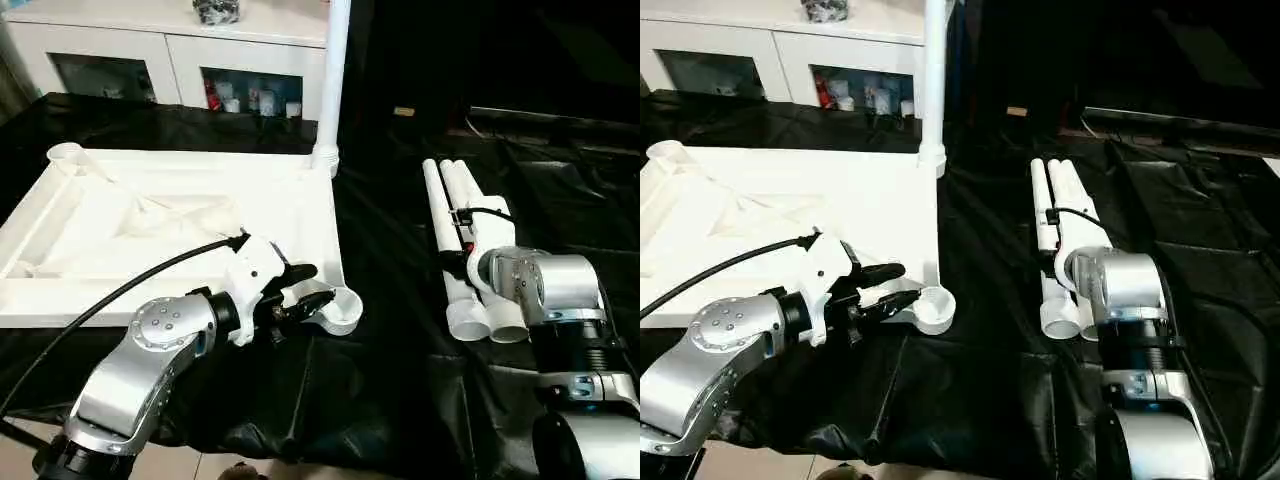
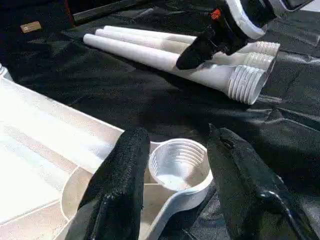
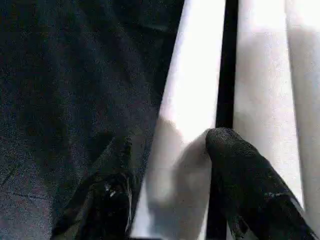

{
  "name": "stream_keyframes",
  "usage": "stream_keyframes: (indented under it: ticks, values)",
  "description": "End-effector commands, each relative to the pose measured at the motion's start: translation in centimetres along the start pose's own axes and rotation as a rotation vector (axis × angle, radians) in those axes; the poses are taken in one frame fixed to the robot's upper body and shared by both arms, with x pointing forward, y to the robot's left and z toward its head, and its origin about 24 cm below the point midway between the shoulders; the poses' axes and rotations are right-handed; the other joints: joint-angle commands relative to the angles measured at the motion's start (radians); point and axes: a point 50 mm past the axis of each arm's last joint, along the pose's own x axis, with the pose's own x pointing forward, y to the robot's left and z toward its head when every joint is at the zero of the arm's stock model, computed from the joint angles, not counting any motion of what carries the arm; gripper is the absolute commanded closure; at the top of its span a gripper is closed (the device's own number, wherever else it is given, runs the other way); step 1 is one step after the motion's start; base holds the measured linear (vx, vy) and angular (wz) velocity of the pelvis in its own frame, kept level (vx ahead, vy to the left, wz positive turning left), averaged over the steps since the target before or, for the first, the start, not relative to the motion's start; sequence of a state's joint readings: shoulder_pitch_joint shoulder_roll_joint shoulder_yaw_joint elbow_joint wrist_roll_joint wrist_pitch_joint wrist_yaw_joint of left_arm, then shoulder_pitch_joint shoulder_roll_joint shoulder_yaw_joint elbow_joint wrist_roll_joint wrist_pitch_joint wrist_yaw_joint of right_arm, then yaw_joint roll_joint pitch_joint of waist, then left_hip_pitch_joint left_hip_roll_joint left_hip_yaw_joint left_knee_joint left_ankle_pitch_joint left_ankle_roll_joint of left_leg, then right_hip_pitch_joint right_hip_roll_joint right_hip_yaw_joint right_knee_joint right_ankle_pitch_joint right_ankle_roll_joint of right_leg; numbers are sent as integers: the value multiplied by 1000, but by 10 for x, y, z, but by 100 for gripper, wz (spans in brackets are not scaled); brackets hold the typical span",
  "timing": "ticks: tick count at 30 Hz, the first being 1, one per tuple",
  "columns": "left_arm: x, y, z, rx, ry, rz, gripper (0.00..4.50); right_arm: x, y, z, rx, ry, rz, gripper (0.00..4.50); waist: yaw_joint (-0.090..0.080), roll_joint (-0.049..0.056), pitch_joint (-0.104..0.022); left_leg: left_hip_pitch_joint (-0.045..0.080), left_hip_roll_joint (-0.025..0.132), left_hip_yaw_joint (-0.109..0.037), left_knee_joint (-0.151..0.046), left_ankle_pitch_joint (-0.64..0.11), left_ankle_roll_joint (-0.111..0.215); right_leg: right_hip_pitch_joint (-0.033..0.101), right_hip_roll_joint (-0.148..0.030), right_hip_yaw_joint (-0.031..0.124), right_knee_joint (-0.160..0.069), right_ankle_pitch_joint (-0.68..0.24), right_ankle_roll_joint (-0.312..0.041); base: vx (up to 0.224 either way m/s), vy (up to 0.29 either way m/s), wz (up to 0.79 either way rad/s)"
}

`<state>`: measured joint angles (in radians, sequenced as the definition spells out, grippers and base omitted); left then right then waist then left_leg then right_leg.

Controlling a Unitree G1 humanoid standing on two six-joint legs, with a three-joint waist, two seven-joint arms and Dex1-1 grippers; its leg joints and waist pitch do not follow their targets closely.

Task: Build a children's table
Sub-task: Pick table leg

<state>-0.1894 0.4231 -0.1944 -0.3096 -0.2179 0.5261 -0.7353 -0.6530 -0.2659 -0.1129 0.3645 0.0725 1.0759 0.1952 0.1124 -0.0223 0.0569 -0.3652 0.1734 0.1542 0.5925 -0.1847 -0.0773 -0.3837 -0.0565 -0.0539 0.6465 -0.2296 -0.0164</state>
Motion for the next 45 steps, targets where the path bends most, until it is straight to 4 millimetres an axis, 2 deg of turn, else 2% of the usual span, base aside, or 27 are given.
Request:
stream_keyframes:
  ticks: [1,6,7,15,19,24,28,32,33,36,38,41,44,45]
  values:
    - [0,-3,1,6,5,-18,226,1,-1,-2,31,26,21,237,2,2,-62,9,43,-7,-67,-95,-38,49,-77,52,-73,-26,-167,0,0,0]
    - [-4,-5,2,9,27,-64,223,4,-3,-10,52,92,54,264,3,-1,-63,8,43,-6,-66,-85,-35,50,-79,52,-71,-15,-168,0,0,0]
    - [-5,-6,2,12,34,-74,223,4,-2,-11,58,97,58,271,3,1,-62,9,43,-6,-66,-88,-36,49,-78,52,-72,-20,-169,0,0,0]
    - [-6,-5,3,12,53,-98,223,10,-4,-19,54,150,78,322,0,-5,-56,17,45,-7,-74,-189,-59,42,-80,52,-88,-167,-149,0,0,0]
    - [-5,0,5,14,39,-66,223,9,-5,-17,91,129,84,355,2,-7,-55,20,46,-8,-77,-215,-63,40,-83,54,-92,-219,-136,0,0,0]
    - [-2,9,10,10,21,0,223,6,-7,-10,143,88,120,405,3,-9,-58,19,46,-9,-76,-193,-60,43,-82,53,-89,-184,-139,0,0,0]
    - [0,13,11,14,21,15,223,4,-8,-8,117,77,132,427,3,-10,-60,16,45,-9,-74,-169,-54,45,-81,52,-87,-152,-142,0,0,0]
    - [0,11,9,11,27,6,223,5,-5,-4,38,14,125,427,3,-10,-62,14,46,-7,-72,-149,-51,46,-82,51,-83,-110,-155,0,0,0]
    - [0,11,9,11,28,6,223,6,-5,-2,33,-3,123,399,3,-10,-62,14,46,-7,-72,-147,-49,46,-82,52,-83,-107,-159,0,0,0]
    - [0,11,8,12,34,3,223,5,-5,5,59,-51,101,391,3,-9,-64,12,45,-5,-69,-121,-45,45,-80,53,-79,-67,-166,0,0,0]
    - [0,10,8,14,37,-4,223,3,-6,11,67,-67,88,356,3,-8,-64,13,45,-5,-69,-119,-46,45,-78,52,-78,-59,-169,0,0,0]
    - [-1,9,8,29,45,-18,223,-5,-8,22,61,-91,78,339,3,-9,-64,11,44,-5,-69,-106,-45,47,-76,51,-75,-32,-168,0,0,0]
    - [0,10,10,30,41,-21,223,-9,-9,27,58,-96,67,313,3,-9,-63,11,45,-5,-70,-112,-44,47,-77,51,-76,-45,-165,0,0,0]
    - [0,10,10,30,41,-21,223,-10,-9,28,58,-97,66,305,3,-12,-62,11,45,-5,-71,-109,-45,48,-78,51,-75,-51,-162,0,0,0]
